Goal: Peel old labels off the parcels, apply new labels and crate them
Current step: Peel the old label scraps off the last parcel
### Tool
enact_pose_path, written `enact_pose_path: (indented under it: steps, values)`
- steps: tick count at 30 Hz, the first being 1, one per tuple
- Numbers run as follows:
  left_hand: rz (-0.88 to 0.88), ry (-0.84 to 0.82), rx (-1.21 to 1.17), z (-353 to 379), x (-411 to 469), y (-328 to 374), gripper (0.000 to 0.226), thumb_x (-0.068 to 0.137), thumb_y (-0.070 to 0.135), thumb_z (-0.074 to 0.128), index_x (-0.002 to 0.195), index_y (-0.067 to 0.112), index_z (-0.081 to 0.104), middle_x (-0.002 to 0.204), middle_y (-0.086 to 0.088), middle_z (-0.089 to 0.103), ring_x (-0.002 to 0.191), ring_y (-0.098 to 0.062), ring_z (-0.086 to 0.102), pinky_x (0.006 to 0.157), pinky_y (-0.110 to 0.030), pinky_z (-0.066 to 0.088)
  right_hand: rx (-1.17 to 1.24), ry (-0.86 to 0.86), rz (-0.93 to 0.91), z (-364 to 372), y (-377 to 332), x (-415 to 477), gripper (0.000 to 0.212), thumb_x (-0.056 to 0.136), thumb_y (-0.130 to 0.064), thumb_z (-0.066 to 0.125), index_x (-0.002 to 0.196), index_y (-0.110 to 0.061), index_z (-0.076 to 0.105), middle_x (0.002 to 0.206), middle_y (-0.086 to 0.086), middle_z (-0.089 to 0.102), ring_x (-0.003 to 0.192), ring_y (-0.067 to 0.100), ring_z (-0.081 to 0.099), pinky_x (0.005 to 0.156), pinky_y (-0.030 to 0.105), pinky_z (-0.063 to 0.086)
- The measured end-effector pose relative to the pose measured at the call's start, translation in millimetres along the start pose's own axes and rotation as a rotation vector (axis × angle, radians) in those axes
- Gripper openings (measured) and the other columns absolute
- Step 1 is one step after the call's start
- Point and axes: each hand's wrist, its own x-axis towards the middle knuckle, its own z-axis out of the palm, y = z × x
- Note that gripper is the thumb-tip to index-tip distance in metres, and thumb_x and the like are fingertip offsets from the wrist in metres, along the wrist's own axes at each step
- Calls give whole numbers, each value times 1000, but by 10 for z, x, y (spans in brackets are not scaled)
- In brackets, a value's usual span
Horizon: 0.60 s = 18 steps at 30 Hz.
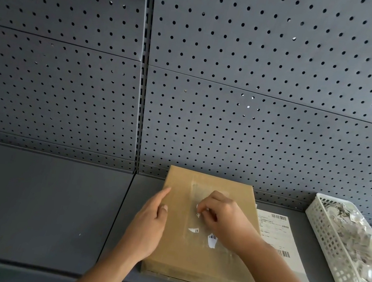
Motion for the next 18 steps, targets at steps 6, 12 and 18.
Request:
enact_pose_path:
  steps: [6,12,18]
  values:
    - [-7,-3,1,6,6,1,47,109,30,32,152,48,30,159,22,29,136,8,27,108,-18,22,-44,-10,-41,14,-46,-69,10,88,-20,60,89,-22,70,90,-19,50,63,4,51,63,18,47]
    - [-11,0,-2,1,1,9,46,109,30,31,152,48,31,158,23,31,143,1,29,111,-20,25,30,-69,18,-80,-47,14,5,85,-18,72,81,-21,72,83,-21,52,65,1,54,64,9,41]
    - [-7,3,5,0,-1,10,46,109,29,32,151,48,31,158,23,31,143,1,30,112,-20,25,60,-159,98,-149,-63,135,23,82,-16,76,71,-30,62,83,-16,56,67,2,55,67,16,47]
